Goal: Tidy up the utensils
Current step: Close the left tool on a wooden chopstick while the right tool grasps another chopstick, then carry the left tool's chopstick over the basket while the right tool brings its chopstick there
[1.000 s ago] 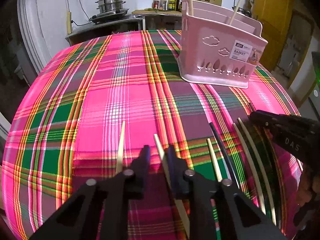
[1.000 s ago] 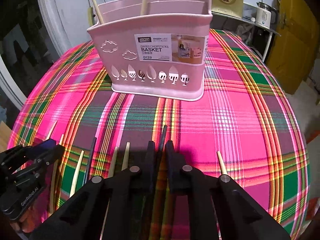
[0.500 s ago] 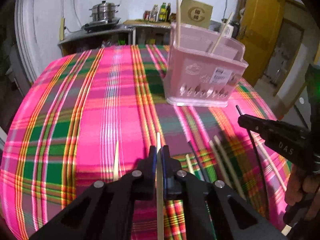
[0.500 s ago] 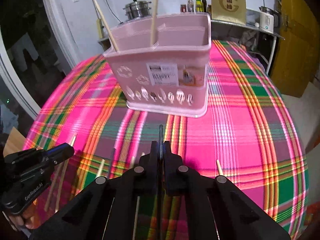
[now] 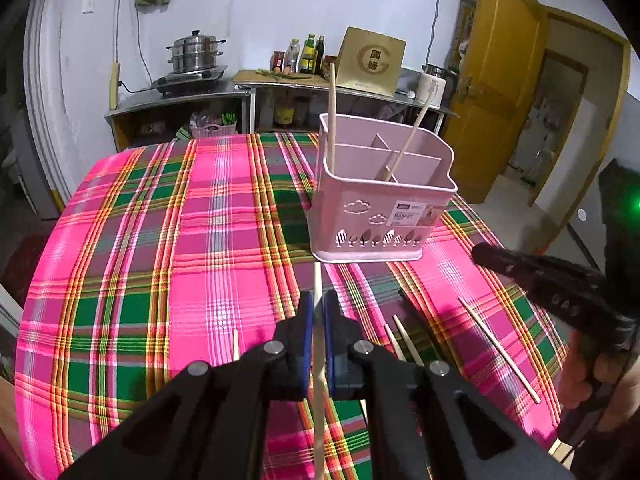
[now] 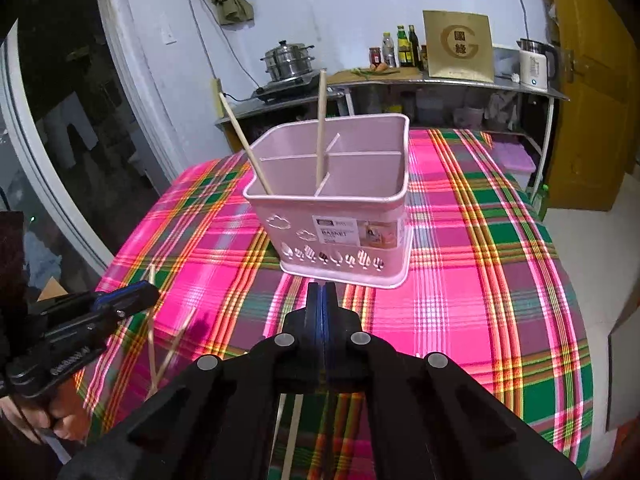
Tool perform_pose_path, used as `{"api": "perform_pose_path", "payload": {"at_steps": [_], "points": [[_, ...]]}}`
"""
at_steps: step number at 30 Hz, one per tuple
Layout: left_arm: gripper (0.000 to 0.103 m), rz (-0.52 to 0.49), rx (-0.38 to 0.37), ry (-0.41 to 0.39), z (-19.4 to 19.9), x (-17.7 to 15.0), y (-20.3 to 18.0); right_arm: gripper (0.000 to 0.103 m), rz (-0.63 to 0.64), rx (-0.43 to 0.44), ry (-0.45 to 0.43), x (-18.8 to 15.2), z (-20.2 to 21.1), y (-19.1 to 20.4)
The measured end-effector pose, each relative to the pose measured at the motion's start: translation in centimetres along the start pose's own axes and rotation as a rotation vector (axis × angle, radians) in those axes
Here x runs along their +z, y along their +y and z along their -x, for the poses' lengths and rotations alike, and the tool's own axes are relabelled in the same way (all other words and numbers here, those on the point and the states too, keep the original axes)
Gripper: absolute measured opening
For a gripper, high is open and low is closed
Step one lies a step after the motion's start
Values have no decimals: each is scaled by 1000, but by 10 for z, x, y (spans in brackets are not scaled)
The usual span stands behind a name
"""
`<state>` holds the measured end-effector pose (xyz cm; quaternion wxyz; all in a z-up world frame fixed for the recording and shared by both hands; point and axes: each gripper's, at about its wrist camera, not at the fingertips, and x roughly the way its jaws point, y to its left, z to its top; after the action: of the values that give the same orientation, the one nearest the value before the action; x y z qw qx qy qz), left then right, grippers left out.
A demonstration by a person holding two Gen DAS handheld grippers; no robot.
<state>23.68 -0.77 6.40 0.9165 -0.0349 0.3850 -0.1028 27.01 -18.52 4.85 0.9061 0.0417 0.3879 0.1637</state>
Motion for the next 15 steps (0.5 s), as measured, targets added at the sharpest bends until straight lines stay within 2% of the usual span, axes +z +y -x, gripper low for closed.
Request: {"api": "perform_pose_path", "payload": {"at_steps": [2, 6, 15], "points": [[6, 0, 7, 14, -3, -2, 1, 2, 7, 2, 60, -6, -16, -1], [6, 9, 5, 32, -9, -6, 5, 16, 37, -16, 151, -19, -47, 0], [6, 11, -4, 56, -17, -8, 9, 17, 64, -54, 252, -28, -84, 0]]}}
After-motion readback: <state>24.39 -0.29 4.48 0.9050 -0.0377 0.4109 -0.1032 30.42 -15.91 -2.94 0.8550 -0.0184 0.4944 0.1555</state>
